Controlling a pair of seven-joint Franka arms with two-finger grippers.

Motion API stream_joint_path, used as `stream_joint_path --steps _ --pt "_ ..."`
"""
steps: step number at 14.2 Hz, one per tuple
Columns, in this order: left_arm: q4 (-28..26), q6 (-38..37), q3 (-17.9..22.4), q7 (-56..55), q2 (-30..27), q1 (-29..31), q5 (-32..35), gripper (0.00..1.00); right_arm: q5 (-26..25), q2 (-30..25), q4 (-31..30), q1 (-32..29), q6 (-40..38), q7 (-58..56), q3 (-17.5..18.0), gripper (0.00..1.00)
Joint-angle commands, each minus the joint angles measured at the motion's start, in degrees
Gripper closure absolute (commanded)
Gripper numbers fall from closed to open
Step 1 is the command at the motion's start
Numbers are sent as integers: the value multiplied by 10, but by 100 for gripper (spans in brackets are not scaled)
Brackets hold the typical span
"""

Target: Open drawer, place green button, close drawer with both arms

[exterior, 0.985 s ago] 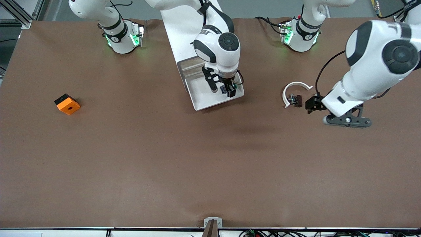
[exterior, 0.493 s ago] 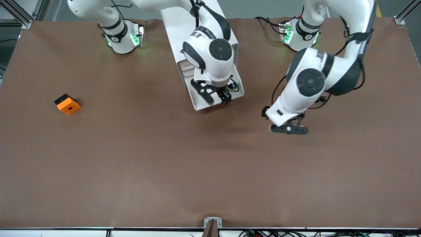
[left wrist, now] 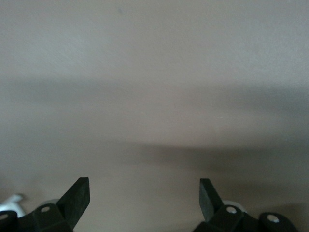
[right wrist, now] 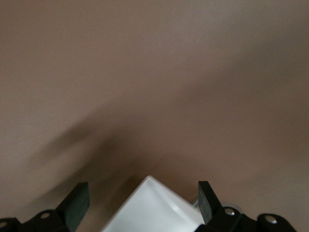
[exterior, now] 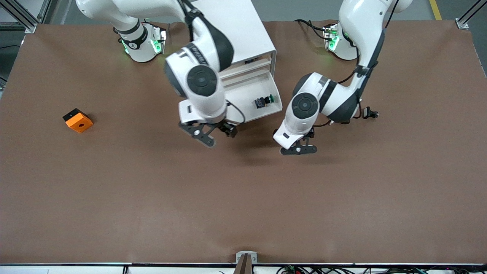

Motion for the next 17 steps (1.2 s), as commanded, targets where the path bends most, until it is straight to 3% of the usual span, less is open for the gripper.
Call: stream_joint_path --steps 1,10,14,17 --pt "9 21 0 -49 27 -24 -41 0 3 -42 -8 -69 -57 -141 10 0" --pt "7 0 -44 -59 47 -27 -189 0 -43 -97 -8 -279 -146 -603 8 0" --pt "6 -13 -55 -61 53 -43 -191 0 -49 -120 -8 -343 -181 -696 8 0" --pt "9 -52 -61 -83 52 -48 -191 0 -77 -149 -12 -354 -208 -706 8 0"
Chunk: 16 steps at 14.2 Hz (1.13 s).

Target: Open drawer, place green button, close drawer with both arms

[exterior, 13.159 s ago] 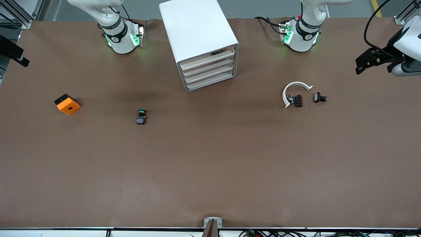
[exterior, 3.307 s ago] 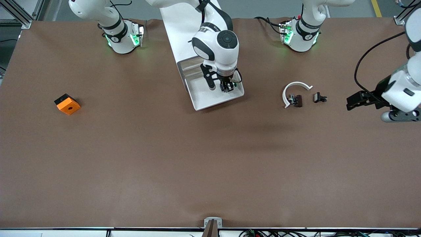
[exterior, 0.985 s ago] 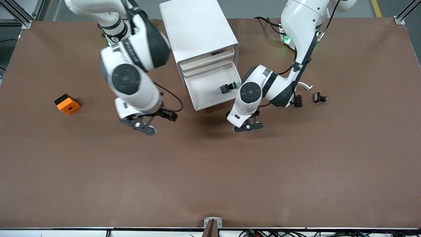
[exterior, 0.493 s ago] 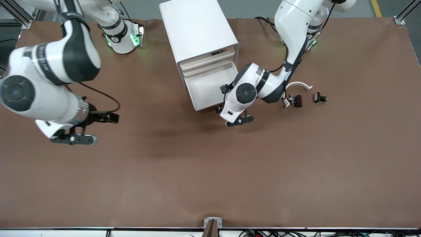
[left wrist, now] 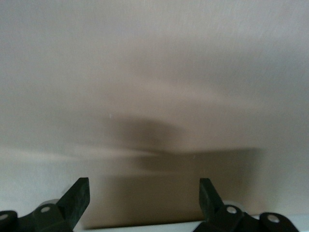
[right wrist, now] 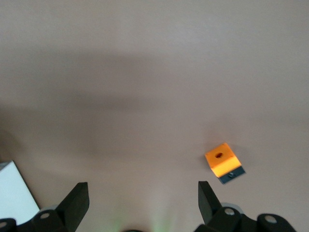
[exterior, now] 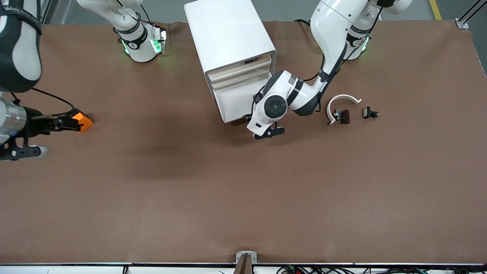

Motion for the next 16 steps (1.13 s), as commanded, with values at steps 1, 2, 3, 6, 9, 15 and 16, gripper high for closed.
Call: stream_joint_path --steps 1,2,3,6,9,15,16 --pt "7 -42 -10 -16 -1 -3 -10 0 -21 -33 -15 -4 -18 12 12 0" --pt "7 -55 -14 -16 -1 -3 -10 0 -24 -33 -16 -6 -18 17 13 0" --pt "8 -65 -21 -16 -2 -3 -10 0 -24 -32 -16 -11 -16 17 13 0" --pt "9 -83 -43 -16 9 -3 -11 0 -21 -31 -15 -21 -13 17 13 0" --pt "10 -83 -58 -16 28 -5 -55 0 -17 -31 -14 -24 -3 18 13 0" --pt "34 -131 -56 -48 22 1 -71 0 -5 -33 3 -37 -8 39 15 0" --pt "56 -149 -51 -63 22 4 -66 0 6 -35 7 -40 -9 58 15 0"
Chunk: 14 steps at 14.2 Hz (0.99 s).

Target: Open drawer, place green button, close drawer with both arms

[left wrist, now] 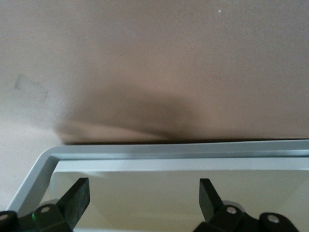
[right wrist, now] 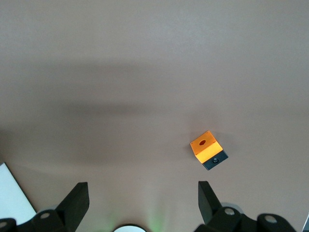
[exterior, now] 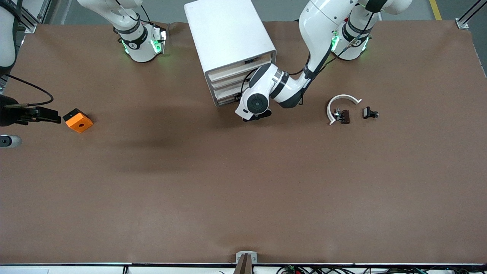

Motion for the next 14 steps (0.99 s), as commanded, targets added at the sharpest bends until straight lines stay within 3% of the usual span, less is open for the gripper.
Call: stream_joint_path --steps 1,3,6,10,14 --pt "54 -56 17 -34 -6 13 -1 0 21 -12 9 -12 -2 47 12 0" --pt "92 -78 46 -36 -8 25 0 0 32 -14 14 -18 -3 45 11 0" --pt "147 -120 83 -36 -12 41 47 0 109 -38 12 -44 10 35 11 0" --pt "154 -121 86 -31 -44 100 114 0 78 -70 -8 -41 -1 34 15 0" --pt "153 -122 86 -15 -95 140 257 0 50 -108 -27 -16 -8 33 16 0"
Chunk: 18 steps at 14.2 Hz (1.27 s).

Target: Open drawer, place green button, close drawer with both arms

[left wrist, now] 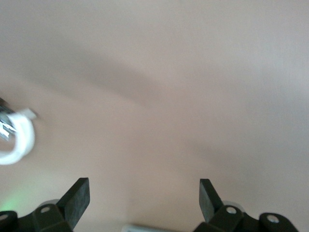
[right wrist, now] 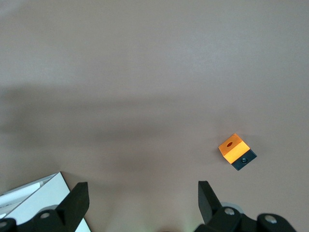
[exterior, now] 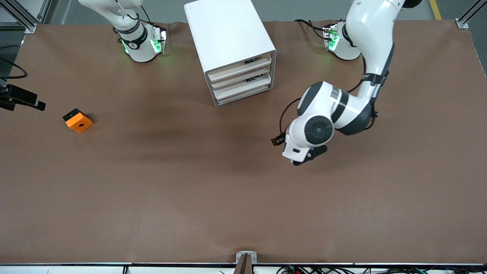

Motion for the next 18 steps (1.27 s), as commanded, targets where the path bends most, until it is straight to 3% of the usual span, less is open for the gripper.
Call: stream_joint_path --steps 1,5,11,18 --pt "-6 -14 1 31 -44 10 79 0 -32 -46 -39 19 6 1 6 0" --pt "-7 -15 0 193 -80 80 92 0 -35 -109 -111 18 35 0 4 0" --pt "-20 -65 -2 381 -161 163 89 0 -75 -112 -105 15 33 -31 21 0" --pt "-21 -136 -2 393 -254 172 88 0 -72 -115 -102 5 25 -9 16 0"
